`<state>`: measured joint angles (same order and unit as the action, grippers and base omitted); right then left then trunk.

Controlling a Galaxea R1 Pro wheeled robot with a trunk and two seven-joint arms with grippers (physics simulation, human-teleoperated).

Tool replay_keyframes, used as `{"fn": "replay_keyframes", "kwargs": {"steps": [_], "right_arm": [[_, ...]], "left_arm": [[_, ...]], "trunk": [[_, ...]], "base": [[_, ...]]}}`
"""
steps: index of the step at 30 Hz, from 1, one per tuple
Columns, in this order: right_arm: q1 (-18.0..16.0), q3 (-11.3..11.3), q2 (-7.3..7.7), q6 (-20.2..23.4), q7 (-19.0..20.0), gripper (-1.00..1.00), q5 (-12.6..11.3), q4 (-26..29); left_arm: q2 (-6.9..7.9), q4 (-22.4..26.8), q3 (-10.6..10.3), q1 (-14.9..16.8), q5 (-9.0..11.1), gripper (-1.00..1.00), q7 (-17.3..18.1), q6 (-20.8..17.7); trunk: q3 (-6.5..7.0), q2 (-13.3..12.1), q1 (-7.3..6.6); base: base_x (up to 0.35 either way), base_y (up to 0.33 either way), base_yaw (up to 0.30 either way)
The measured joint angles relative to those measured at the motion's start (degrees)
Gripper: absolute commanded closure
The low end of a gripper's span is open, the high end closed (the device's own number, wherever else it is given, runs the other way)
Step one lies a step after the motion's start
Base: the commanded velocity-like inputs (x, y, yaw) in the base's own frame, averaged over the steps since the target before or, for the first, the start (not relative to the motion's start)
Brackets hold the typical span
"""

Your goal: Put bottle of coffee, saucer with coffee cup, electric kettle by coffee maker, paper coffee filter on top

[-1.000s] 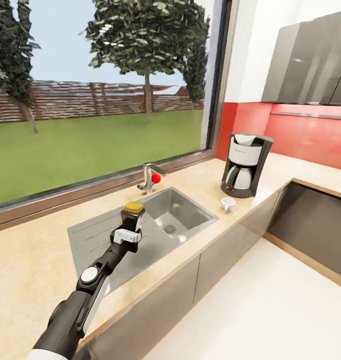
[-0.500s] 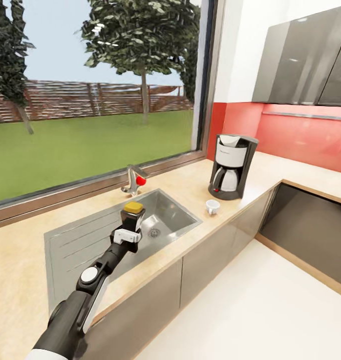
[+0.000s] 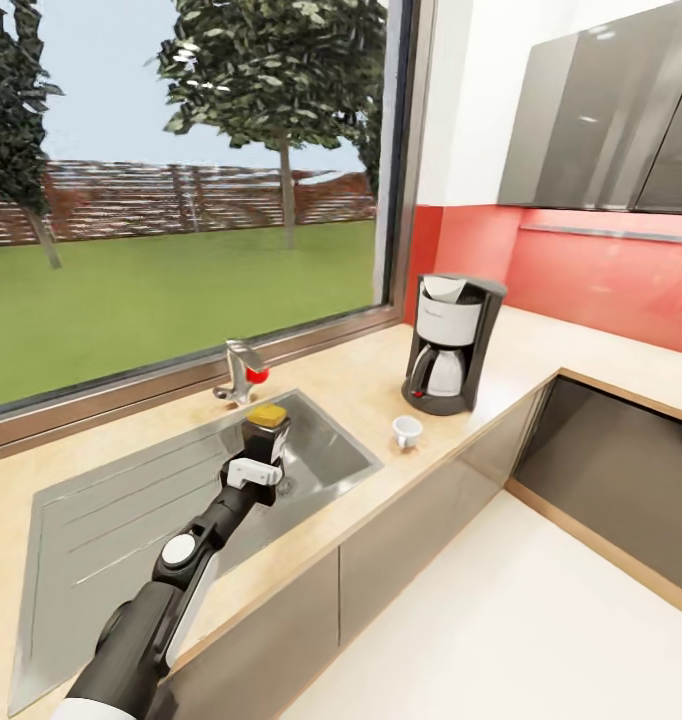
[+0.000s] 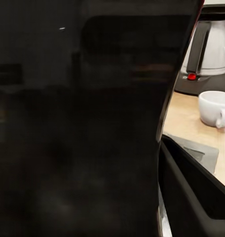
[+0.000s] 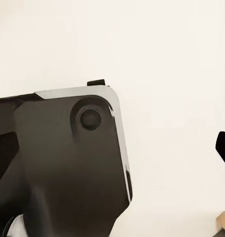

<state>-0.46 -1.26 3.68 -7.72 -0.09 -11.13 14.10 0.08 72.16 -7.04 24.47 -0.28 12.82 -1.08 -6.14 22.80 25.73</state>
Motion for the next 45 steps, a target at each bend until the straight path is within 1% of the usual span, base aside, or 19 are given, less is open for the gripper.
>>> {"fn": "replay_keyframes", "kwargs": {"steps": [8,16,23,30,33,37,38,40,45], "right_arm": [[0.0,0.0,0.00,0.0,0.0,-1.00,0.0,0.0],[0.0,0.0,0.00,0.0,0.0,-1.00,-0.1,-0.1],[0.0,0.0,0.00,0.0,0.0,-1.00,0.0,-0.1],[0.0,0.0,0.00,0.0,0.0,-1.00,0.0,-0.1],[0.0,0.0,0.00,0.0,0.0,-1.00,0.0,-0.1],[0.0,0.0,0.00,0.0,0.0,-1.00,0.0,-0.1],[0.0,0.0,0.00,0.0,0.0,-1.00,0.0,-0.1],[0.0,0.0,0.00,0.0,0.0,-1.00,0.0,-0.1],[0.0,0.0,0.00,0.0,0.0,-1.00,0.0,-0.1]], "left_arm": [[0.00,-0.1,0.0,0.0,0.0,1.00,0.0,0.0],[0.00,-0.1,0.0,0.0,0.0,1.00,0.0,0.0],[0.00,-0.1,0.0,0.0,0.1,1.00,0.0,0.0],[0.07,-0.1,0.2,0.0,0.1,1.00,0.0,0.1],[0.02,-0.3,0.1,-0.5,0.1,1.00,-0.1,0.2],[0.01,-0.4,0.1,-1.1,0.1,1.00,-0.1,1.5],[0.00,-0.5,0.1,-1.4,0.1,1.00,-0.1,2.2],[-0.03,-0.7,0.0,-2.3,0.0,1.00,-0.1,4.9],[-0.01,-1.1,0.0,-2.5,0.1,1.00,-0.1,5.7]], "trunk": [[0.00,0.0,0.00],[0.00,0.0,0.00],[0.00,0.0,0.00],[0.00,0.0,-0.01],[0.00,0.0,-0.01],[0.00,0.0,-0.01],[-0.01,0.0,-0.01],[0.00,0.0,0.02],[0.00,0.0,0.01]], "base": [[0.237,-0.199,-0.016],[0.238,-0.197,-0.205],[0.242,-0.188,-0.043],[0.317,0.004,-0.001],[0.326,0.082,0.000],[0.305,0.060,0.000],[0.243,0.019,0.000],[0.062,0.005,0.000],[0.064,0.001,0.000]]}}
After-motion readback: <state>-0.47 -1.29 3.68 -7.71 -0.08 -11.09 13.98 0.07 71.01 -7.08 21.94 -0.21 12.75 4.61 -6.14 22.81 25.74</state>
